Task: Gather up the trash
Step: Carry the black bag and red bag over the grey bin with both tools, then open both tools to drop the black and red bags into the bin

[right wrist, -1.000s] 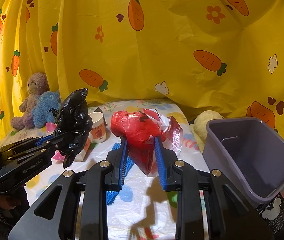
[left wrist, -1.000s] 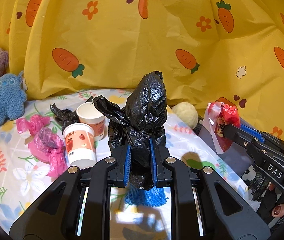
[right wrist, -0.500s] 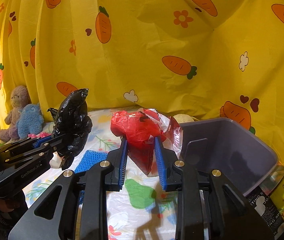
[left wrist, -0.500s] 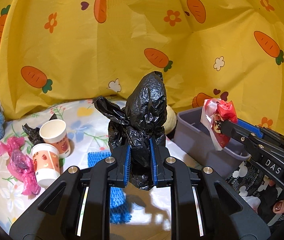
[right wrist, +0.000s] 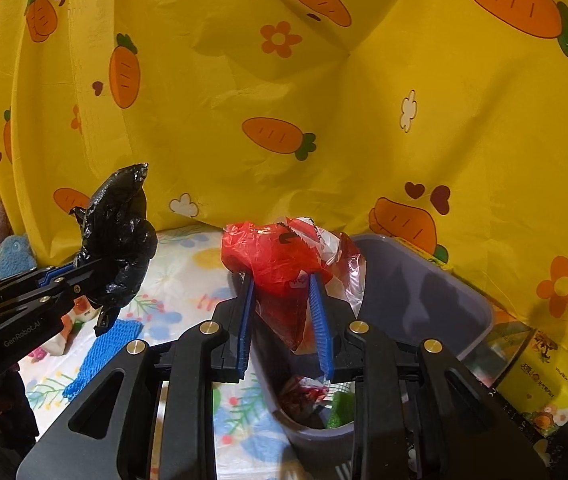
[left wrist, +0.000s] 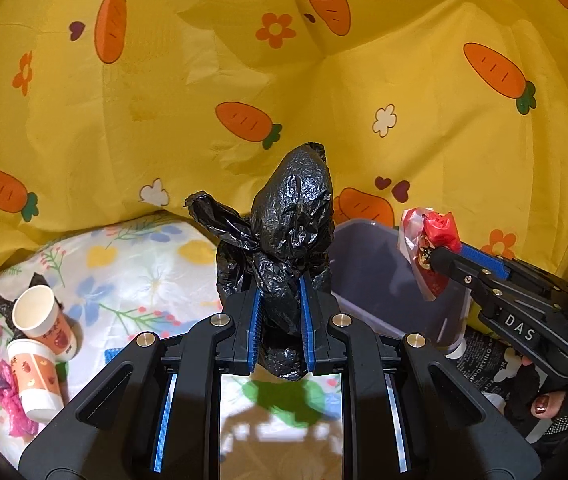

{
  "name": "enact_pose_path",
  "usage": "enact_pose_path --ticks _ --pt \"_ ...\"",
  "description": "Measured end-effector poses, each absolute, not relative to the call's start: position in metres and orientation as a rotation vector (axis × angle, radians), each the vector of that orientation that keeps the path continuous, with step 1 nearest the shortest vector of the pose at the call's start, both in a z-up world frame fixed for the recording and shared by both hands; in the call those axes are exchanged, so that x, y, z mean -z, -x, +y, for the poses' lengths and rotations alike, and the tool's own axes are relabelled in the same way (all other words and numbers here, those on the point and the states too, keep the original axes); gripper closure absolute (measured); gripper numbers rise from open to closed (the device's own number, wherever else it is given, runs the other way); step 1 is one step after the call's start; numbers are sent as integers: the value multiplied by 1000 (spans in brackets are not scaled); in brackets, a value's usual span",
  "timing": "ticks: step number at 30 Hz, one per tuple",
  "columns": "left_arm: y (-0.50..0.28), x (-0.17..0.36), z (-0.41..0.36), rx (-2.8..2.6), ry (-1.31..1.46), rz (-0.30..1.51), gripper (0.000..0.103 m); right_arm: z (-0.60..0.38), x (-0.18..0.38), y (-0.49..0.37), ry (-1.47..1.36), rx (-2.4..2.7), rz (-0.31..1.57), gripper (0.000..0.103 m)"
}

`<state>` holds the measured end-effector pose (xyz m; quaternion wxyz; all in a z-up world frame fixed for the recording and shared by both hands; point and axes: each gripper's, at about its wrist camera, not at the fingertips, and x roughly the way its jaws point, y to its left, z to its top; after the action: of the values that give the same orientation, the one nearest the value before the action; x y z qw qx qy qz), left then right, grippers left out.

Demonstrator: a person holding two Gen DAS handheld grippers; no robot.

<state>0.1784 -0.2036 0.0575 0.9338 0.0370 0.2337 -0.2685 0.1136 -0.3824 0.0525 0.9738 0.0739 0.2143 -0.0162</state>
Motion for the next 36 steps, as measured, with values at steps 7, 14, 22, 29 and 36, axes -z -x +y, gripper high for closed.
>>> enact_pose_path --ticks 7,14,22,29,36 --pt "-195 -52 -244 662 -54 514 87 -405 -41 -117 -171 82 458 75" --pt "-209 -41 -273 709 -56 551 87 -415 -35 -118 -181 105 466 75" --pt "-216 -31 -289 738 -55 585 86 -418 -30 -121 -175 122 476 75" --pt "-222 -28 -297 764 -32 605 86 -421 -29 -121 -186 133 478 75" --pt "-226 -20 -302 779 -12 632 86 -424 -25 -121 -194 141 483 75"
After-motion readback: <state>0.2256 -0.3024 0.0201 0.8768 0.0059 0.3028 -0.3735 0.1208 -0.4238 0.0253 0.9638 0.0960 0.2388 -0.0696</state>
